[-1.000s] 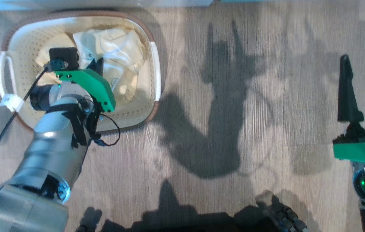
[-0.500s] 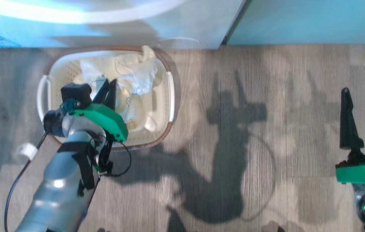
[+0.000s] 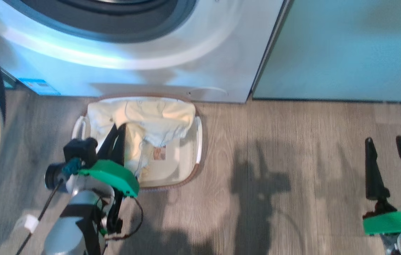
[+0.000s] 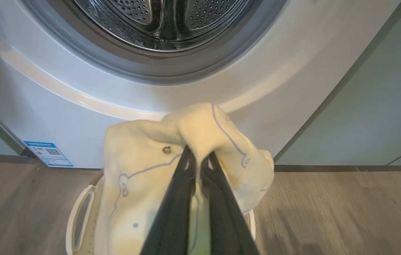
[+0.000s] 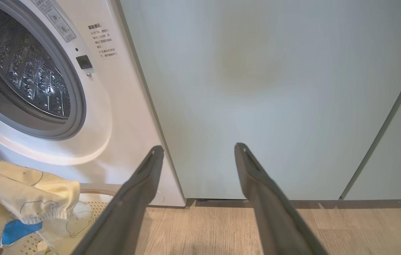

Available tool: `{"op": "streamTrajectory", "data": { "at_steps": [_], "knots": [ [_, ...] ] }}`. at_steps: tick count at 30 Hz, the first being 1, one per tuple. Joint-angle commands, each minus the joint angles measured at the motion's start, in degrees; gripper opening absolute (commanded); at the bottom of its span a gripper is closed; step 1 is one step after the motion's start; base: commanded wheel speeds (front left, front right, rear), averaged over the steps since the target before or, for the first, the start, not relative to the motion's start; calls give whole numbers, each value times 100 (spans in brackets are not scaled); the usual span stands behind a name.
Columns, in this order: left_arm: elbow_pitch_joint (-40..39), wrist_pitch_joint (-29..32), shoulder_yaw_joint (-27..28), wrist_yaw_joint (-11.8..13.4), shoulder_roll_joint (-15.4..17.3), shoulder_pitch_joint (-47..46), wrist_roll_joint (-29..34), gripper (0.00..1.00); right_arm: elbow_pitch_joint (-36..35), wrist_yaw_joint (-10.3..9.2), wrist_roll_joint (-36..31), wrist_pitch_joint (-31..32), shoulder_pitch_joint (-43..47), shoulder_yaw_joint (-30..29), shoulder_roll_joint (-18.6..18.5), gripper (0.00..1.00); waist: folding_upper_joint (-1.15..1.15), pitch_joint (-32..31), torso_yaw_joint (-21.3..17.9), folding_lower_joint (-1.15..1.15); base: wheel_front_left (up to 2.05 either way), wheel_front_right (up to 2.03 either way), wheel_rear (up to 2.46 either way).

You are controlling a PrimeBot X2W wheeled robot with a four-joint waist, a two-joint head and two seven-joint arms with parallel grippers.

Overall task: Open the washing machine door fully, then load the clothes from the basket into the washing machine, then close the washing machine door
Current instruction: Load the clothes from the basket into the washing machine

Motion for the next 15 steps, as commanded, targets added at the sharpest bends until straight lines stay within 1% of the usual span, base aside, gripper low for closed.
{"op": "streamTrajectory", "data": {
  "at_steps": [1,2,6,15],
  "knots": [
    [-274,-60,255,66,158,90,46,0,-125,0,-49,-37,120,81,-64,100,-1,-347,65,1,0,0,0],
    [-274,-60,255,66,158,90,46,0,-125,0,-49,-37,120,81,-64,100,-1,-347,65,1,0,0,0],
    [-559,-60,319,131,202,457,93,0,-87,0,-83,-37,341,120,-49,100,-1,-716,91,1,0,0,0],
    [-1071,-36,411,328,319,1157,112,0,-86,0,-190,-37,733,195,-13,100,-1,-1327,109,1,0,0,0]
  ]
}}
